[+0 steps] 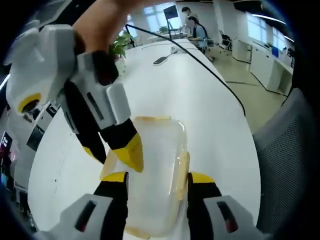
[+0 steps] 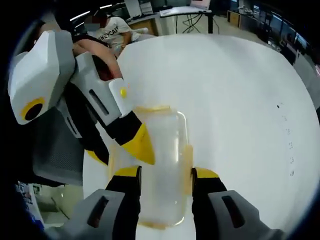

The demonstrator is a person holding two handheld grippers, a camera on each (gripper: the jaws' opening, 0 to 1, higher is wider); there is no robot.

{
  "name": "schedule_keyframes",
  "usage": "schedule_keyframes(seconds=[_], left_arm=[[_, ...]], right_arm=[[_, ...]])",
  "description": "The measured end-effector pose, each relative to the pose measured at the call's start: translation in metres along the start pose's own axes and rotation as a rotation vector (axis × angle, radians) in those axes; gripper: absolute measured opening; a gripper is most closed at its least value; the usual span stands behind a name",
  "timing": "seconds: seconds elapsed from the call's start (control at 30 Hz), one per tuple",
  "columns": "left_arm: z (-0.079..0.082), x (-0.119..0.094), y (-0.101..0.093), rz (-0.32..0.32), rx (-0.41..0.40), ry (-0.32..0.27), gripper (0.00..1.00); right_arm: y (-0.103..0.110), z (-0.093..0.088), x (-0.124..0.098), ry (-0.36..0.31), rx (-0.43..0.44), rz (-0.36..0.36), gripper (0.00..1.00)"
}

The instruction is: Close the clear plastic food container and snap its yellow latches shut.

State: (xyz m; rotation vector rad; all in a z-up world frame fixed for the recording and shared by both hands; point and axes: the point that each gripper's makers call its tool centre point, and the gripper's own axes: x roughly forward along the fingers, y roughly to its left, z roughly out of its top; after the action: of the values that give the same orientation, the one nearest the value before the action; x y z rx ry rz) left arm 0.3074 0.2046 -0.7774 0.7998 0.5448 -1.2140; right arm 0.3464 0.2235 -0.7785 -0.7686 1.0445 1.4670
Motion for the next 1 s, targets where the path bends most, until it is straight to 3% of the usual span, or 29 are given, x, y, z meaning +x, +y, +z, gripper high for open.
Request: schedule_keyframes(seconds=[0.23,0.4,0.43,0.47,0.53,0.6,0.87,1.0], left_arm=[[-0.001,0.001,0.001,-0.008,-0.005,-0.004,0.40],[-0.001,0.001,0.002,-0.013,0.009,-0.008,0.38],[-0.006,-0.005,0.023,0.086,0.111,0.044,0.37],[-0.001,-0.002,0.003,0.008,0.038,0.000,0.36],[0.001,-0.003,0.000,-0.002,0.044,-0.007,0.36],[0.001,-0.002,0.000,-0.002,0.040,-0.008,0.37],[0.002,-0.001,-0.004,0.018,0.037,-0.013,0.38],[0.003,-0.001,-0.005,0.018,0.041,-0.035,0.38]], right_arm=[[-0.005,-0.001,0.004,0.091,-0.021,0.035,0.37],[-0.006,-0.004,0.005,0.080,-0.012,0.082,0.35],[-0.003,0.002,0.008,0.046,-0.008,0.115,0.34],[-0.005,0.003,0.006,0.055,0.045,0.117,0.34],[-0.008,0.004,0.005,0.080,0.029,0.128,0.34],[-0.005,0.003,0.004,0.140,0.009,0.111,0.35],[-0.004,-0.003,0.004,0.162,0.022,0.101,0.37],[-0.003,-0.005,0.001,0.143,0.024,0.064,0.37]])
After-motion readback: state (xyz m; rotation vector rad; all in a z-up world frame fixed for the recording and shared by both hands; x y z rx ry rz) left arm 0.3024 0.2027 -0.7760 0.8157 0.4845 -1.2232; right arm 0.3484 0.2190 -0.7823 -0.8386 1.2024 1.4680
